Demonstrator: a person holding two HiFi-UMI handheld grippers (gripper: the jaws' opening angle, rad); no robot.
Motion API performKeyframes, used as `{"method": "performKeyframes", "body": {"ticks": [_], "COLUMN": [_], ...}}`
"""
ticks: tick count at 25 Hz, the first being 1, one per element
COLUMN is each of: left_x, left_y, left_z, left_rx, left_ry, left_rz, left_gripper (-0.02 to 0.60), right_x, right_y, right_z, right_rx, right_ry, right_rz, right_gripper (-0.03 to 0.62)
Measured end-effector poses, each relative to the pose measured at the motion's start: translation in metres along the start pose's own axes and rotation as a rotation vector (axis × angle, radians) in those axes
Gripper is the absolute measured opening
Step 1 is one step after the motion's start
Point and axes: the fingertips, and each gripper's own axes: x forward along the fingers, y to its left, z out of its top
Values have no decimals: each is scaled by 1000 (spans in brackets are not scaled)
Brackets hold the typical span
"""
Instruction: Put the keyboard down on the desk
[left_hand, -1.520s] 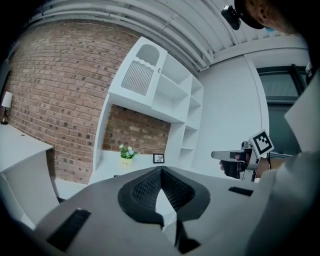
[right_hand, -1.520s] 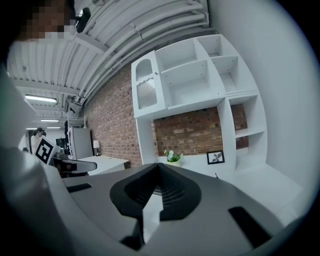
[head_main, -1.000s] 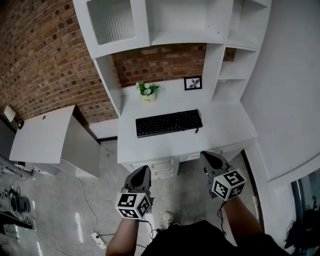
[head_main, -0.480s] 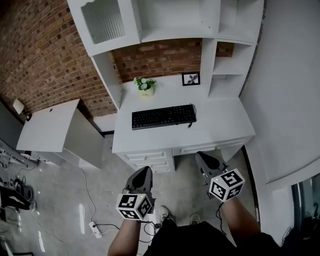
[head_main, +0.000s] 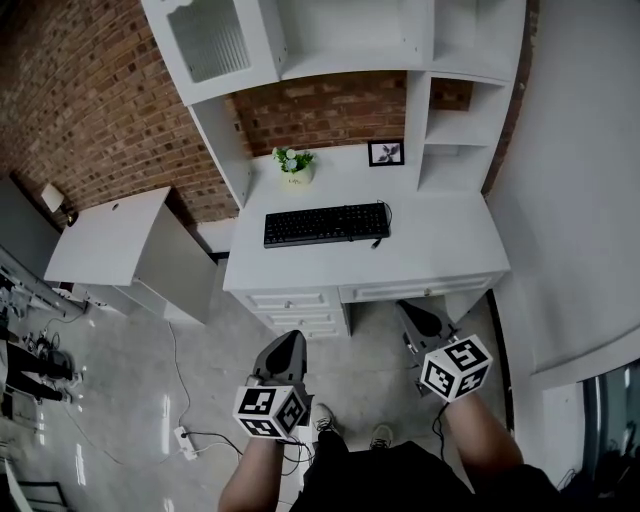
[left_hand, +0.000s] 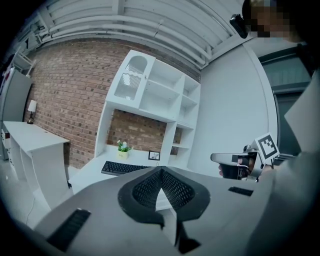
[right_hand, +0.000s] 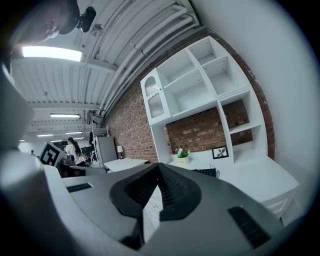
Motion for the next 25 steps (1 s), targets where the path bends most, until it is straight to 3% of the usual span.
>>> {"method": "performKeyframes", "body": {"ticks": [25], "left_x": [-23], "left_y": [-32], "left_z": [-12], "left_rx": [-12], "left_ry": [-21], "left_rz": [18], "left_gripper": [18], "right_x": [-36], "right_y": [1], "right_z": [-3], "right_rx": [-18], "right_ry": [-2], "right_rz": [33], "right_gripper": [17]}}
